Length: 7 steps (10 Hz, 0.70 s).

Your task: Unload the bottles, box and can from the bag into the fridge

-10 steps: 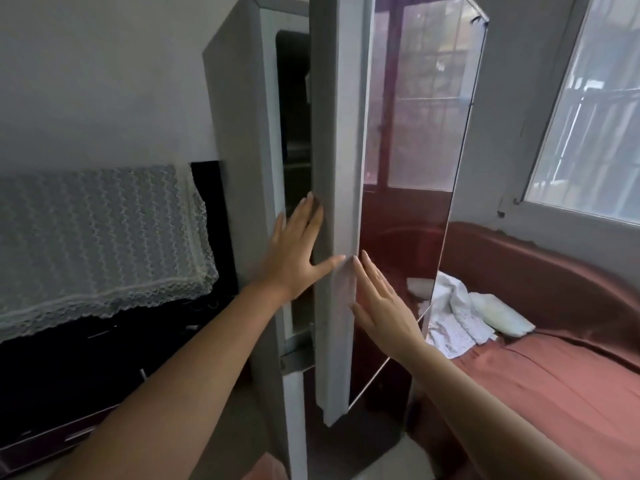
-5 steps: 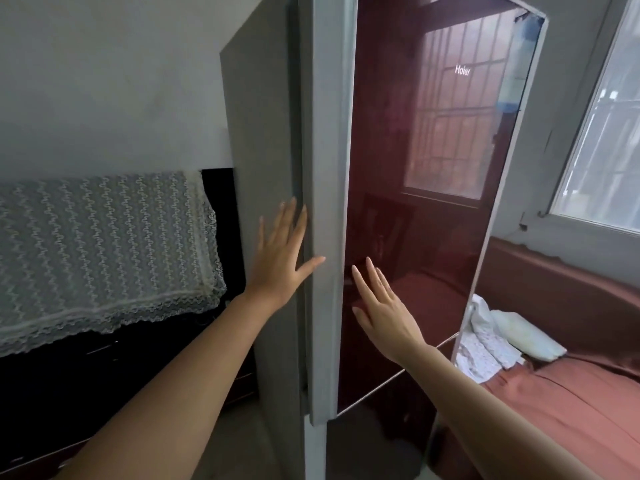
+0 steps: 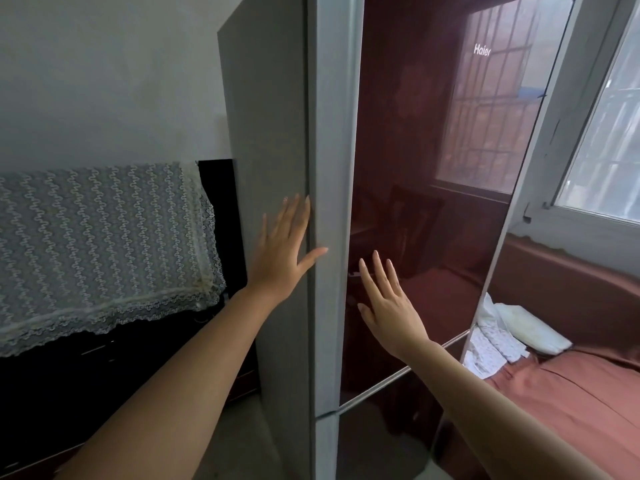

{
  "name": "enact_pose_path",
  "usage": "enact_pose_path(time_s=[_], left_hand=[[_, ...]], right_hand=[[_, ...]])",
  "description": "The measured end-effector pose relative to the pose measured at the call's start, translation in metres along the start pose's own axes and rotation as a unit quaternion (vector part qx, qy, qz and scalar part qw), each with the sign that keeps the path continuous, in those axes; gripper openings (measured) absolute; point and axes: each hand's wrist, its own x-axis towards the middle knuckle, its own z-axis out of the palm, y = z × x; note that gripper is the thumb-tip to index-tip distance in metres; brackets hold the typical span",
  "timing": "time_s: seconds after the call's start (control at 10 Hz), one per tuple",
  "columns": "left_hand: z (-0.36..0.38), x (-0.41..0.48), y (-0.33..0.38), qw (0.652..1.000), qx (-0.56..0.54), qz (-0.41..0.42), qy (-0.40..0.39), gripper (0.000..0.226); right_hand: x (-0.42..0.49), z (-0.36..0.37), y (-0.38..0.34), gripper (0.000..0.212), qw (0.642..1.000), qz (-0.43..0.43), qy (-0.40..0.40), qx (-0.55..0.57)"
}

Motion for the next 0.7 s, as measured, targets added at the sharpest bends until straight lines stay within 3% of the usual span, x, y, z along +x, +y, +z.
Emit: enact_pose_path(time_s=[0.5, 0.7], left_hand=[[-0.022, -0.020, 0.036, 0.996, -0.018, -0.083, -0.027, 0.073], [-0.050, -0.057, 0.065, 1.000, -0.008, -0.026, 0.001, 0.054]], right_hand=[[-0.032, -0.042, -0.011, 0.057, 0.995, 0.025, 0.037, 0.086], [-0.068, -0.073, -0.007, 0.050, 0.983, 0.045, 0.126, 0.128]])
